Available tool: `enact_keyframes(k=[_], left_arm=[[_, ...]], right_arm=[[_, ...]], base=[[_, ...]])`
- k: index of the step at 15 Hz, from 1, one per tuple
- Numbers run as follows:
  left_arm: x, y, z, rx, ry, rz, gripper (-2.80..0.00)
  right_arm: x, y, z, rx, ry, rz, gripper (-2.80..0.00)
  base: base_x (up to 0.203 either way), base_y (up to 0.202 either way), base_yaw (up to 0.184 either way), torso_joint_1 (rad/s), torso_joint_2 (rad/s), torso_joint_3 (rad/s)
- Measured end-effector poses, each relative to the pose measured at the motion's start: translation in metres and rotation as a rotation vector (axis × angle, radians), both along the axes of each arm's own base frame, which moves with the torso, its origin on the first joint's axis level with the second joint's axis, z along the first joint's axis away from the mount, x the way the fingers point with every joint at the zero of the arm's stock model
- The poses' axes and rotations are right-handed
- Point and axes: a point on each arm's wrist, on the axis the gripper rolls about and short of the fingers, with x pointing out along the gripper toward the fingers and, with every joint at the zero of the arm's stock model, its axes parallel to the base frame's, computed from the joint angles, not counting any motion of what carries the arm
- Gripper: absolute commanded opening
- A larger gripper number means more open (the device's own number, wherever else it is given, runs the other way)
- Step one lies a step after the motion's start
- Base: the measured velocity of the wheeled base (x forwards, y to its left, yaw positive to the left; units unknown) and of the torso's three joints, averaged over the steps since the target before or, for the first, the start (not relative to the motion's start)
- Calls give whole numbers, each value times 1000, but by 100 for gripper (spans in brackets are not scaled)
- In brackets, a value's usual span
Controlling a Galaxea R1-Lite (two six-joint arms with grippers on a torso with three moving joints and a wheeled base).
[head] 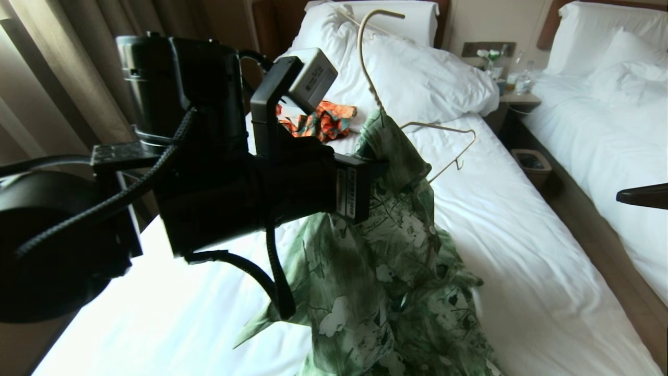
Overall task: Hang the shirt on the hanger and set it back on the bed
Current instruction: Hook the other side of the shirt onto the hanger
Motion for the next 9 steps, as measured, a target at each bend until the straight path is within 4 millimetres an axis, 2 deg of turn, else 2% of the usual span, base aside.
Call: enact_keyframes(k=[3,9], left_arm=[[-5,8,7,-15,-16,7,-280],[-9,13,14,-32,-32,11,-280]], right_arm=[[7,4,-3,11,50,21,-280],[28,25,8,-55,200,63,-280]], base=[[0,0,0,0,0,0],[0,0,0,0,0,0]])
